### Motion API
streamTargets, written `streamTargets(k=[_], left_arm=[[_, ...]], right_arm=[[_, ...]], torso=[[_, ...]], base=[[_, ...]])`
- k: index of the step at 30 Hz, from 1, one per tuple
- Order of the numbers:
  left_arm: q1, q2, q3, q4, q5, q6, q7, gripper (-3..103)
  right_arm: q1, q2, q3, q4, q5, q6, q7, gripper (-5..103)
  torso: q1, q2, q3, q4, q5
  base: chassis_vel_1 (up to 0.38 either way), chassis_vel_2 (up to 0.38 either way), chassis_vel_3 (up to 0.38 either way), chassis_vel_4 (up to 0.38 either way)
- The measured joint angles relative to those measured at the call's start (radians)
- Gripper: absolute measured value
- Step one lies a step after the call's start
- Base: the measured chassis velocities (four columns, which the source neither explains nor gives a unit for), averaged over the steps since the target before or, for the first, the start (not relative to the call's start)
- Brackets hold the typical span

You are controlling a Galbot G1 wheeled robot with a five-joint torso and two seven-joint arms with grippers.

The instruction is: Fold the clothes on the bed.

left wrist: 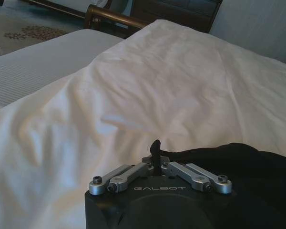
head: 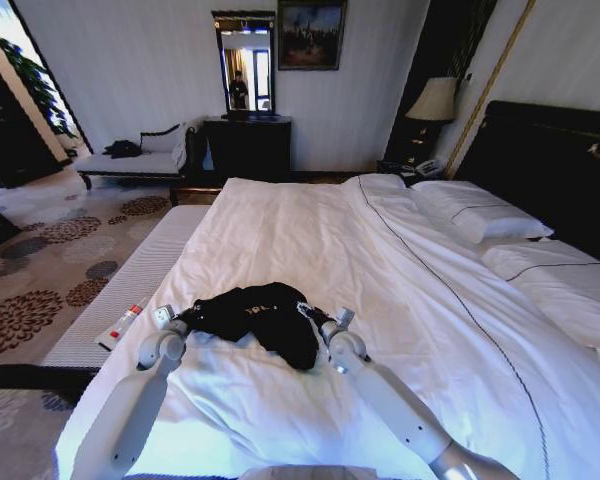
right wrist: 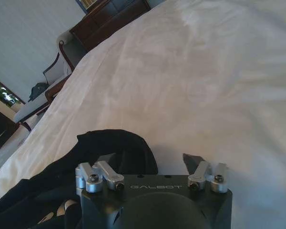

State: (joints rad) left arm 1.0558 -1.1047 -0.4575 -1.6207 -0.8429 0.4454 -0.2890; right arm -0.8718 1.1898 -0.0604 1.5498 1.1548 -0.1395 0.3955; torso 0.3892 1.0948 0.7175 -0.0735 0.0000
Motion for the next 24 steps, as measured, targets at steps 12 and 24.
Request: streamTargets(k=[12, 24], left_arm=[[-0.006, 0.000, 0.001, 0.008, 0.000, 0.000, 0.000, 1], [-0.020, 0.000, 0.008, 0.008, -0.003, 0.000, 0.001, 1]], right_arm=[[0.004, 0.015, -0.016, -0.021, -0.024, 0.011, -0.006, 35], [0.010, 0.010, -0.021, -0.026, -0.092, 0.021, -0.006, 1]], torso=[[0.000, 0.000, 0.000, 0.0001, 0.0000], [0.000, 0.000, 0.000, 0.0001, 0.0000]], base=[[0.000, 0.000, 0.000, 0.000], [0.000, 0.000, 0.000, 0.000]])
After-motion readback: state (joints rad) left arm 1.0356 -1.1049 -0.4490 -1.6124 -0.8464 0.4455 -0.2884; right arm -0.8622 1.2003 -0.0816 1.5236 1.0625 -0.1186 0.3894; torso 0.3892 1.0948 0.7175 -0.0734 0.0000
